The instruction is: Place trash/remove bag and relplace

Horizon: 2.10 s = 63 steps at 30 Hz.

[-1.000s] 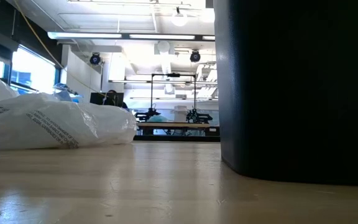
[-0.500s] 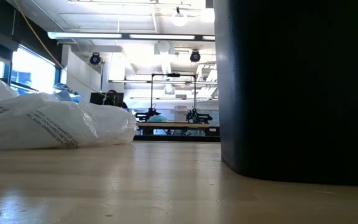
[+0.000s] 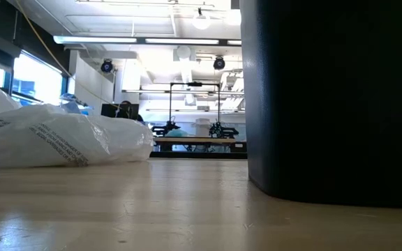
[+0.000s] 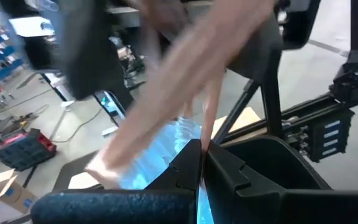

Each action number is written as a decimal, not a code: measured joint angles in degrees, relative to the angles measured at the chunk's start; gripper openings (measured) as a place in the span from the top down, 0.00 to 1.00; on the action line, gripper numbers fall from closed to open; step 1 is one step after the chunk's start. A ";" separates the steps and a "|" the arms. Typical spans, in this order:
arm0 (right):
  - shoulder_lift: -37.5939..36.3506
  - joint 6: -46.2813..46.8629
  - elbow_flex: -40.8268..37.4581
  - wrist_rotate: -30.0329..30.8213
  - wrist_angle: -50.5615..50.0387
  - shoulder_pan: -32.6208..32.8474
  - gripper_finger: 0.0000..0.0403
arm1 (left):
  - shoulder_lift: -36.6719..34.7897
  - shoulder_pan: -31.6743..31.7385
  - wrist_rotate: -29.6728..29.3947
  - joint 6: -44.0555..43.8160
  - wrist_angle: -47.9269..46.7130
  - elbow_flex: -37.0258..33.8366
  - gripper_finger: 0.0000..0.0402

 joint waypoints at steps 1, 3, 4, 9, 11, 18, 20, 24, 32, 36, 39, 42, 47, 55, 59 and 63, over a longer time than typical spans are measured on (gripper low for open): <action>0.00 0.02 0.00 -0.66 -0.04 -0.28 0.43 | 0.11 0.04 0.41 -0.02 -0.17 -0.02 1.00; 0.00 -0.07 0.00 -2.34 -0.10 -1.10 0.49 | 0.52 0.11 1.03 -0.04 -0.08 -0.02 1.00; 0.00 -0.14 0.00 -2.88 -0.26 -1.41 0.54 | 0.64 0.28 1.06 -0.04 0.21 -0.02 1.00; 0.00 -1.73 0.00 -3.76 -0.50 -1.91 0.92 | 0.69 0.10 1.79 0.02 0.74 -0.02 1.00; 0.02 -3.94 0.00 -1.21 0.30 -1.77 0.97 | 0.61 -0.42 3.33 0.32 1.79 -0.02 0.99; -0.28 -11.32 5.97 3.46 2.40 -1.10 1.00 | -1.60 -3.54 4.65 1.49 -0.45 1.82 0.88; -0.19 -13.46 9.48 2.14 2.53 -1.47 1.00 | -2.66 -4.57 2.58 1.49 -1.76 1.99 0.85; -0.02 -15.66 15.94 -1.03 0.29 -1.69 1.00 | -5.05 -7.60 -6.73 2.92 -5.82 1.98 0.82; -0.13 -16.00 21.07 -3.51 -3.53 -2.00 1.00 | -7.81 -11.07 -16.72 7.05 -7.49 1.95 0.81; 0.46 -15.53 21.04 -3.87 -5.34 -1.99 1.00 | -8.90 -10.20 -14.79 6.58 -6.99 1.95 0.76; 1.06 -15.17 21.03 -4.40 -5.47 -2.23 1.00 | -8.83 -7.93 -11.85 7.26 -5.66 1.97 0.68; 1.49 -13.76 21.03 -6.05 -6.82 -2.25 1.00 | -8.09 -4.07 -7.01 8.60 -4.18 1.97 0.60; 1.51 -9.74 21.03 -9.04 -9.74 -2.25 1.00 | -5.59 3.21 7.22 7.94 2.18 1.97 0.51; 1.51 -7.43 21.02 -9.00 -11.23 -2.23 1.00 | 1.36 8.79 21.01 3.22 20.15 1.97 0.47; 1.51 -6.72 21.02 -9.06 -12.31 -1.93 1.00 | 4.09 9.22 15.19 3.13 24.93 1.95 0.48; 1.51 -5.42 21.00 -8.98 -14.48 -1.14 1.00 | 4.87 8.67 14.19 6.48 24.60 1.95 0.59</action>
